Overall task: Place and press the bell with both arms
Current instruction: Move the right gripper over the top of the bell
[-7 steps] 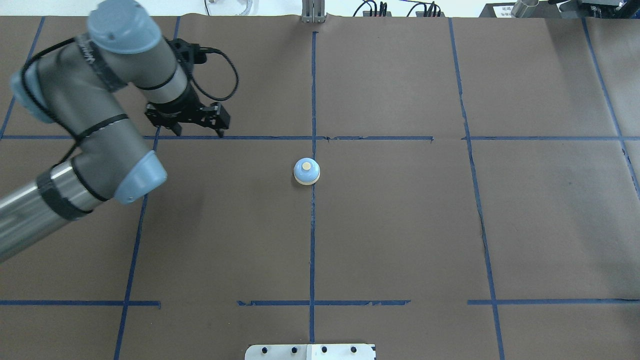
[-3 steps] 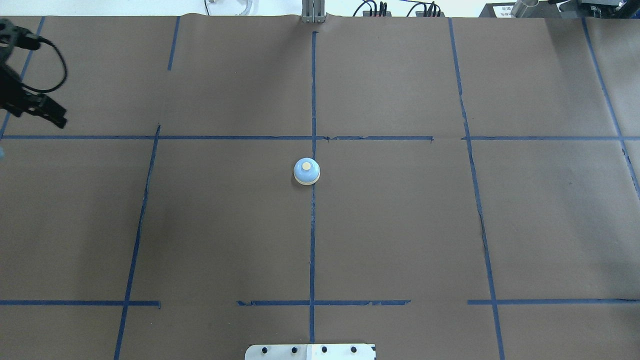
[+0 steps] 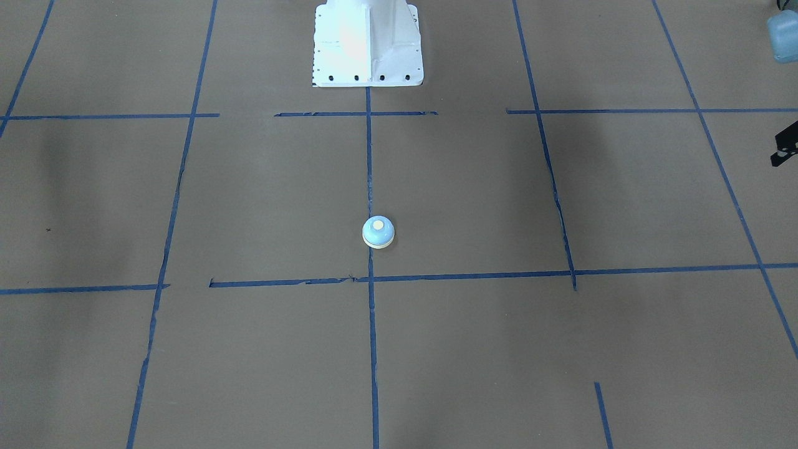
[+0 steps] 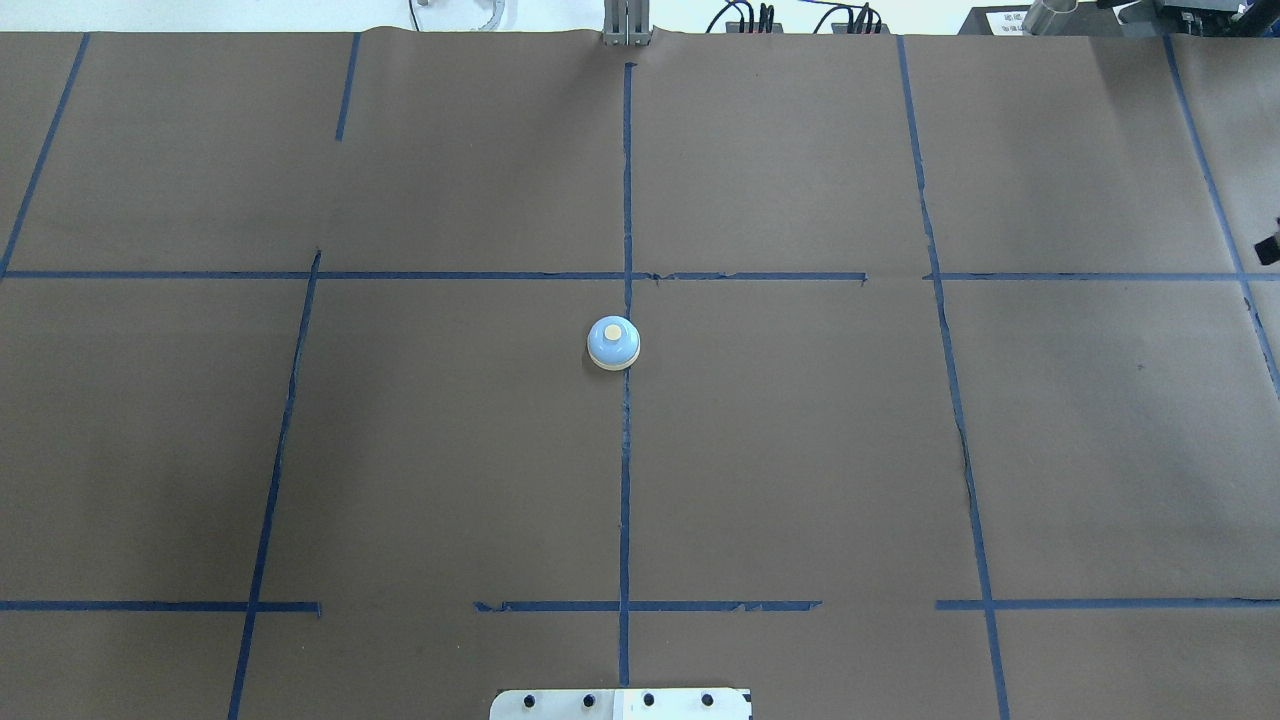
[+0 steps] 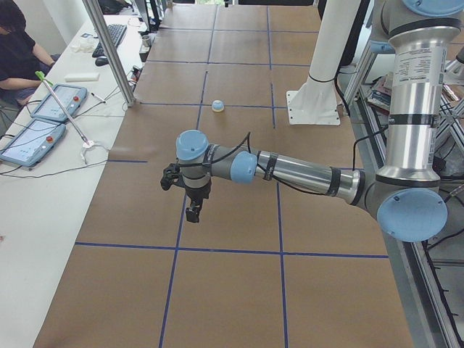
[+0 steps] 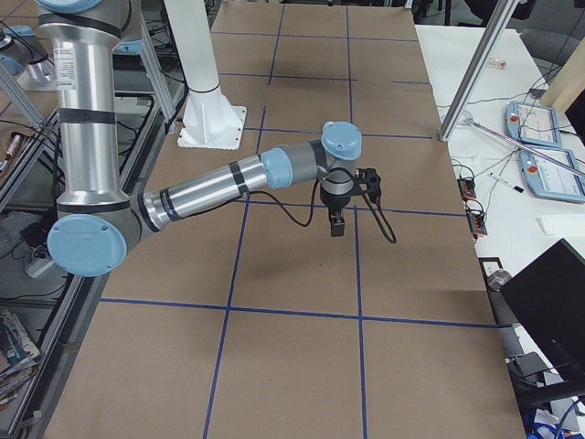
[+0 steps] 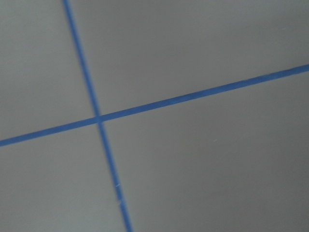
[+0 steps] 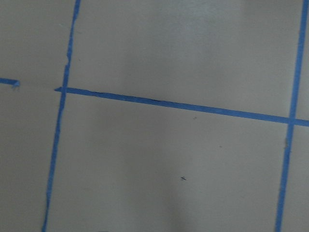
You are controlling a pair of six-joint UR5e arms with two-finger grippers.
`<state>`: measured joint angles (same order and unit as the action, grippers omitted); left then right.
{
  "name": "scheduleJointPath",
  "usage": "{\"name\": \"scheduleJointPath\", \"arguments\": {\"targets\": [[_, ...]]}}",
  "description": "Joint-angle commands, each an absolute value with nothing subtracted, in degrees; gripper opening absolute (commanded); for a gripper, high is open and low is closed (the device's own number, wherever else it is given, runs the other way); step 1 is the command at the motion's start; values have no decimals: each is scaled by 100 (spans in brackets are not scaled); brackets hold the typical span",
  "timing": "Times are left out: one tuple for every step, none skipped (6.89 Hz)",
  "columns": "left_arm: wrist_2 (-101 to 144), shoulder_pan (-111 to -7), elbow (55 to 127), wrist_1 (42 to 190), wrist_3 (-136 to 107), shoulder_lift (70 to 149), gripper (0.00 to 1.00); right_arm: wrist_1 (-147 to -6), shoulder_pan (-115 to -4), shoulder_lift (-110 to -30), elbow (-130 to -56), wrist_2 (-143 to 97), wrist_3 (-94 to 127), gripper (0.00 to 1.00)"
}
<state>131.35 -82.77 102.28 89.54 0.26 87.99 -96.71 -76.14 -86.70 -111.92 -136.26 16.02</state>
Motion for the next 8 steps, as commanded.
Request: {"name": "scheduleJointPath", "arguments": {"targets": [[13357,-8464,10239,8511,141,8692,100,-9659,-6753,-7773,-11215,-13597,3080,100],[13542,-8473,10265,8412,141,8631,100,-9659,-6237,-7369,-11189,-13544,3624,100],[13535,-8473,10361,8489,167,8405,100,-9668,-5596,-6895,-11162,-13100,4448,100],[13483,-8473,10380,8508,176,8394,100,-9668,-4903,-6473,-11040,-12556,5248,100],[13500,-8473,10380,8517,167,8394,100,-9668,-4426,-5755,-10491,-12203,5900,89],[13500,-8464,10389,8517,158,8394,100,-9668,-4090,-5035,-9763,-12095,6446,70],[13500,-8473,10389,8517,158,8394,100,-9668,-3791,-4645,-9277,-11720,6625,38],[13500,-8464,10389,8517,158,8402,100,-9677,-3631,-4293,-8933,-11603,6792,7]]}}
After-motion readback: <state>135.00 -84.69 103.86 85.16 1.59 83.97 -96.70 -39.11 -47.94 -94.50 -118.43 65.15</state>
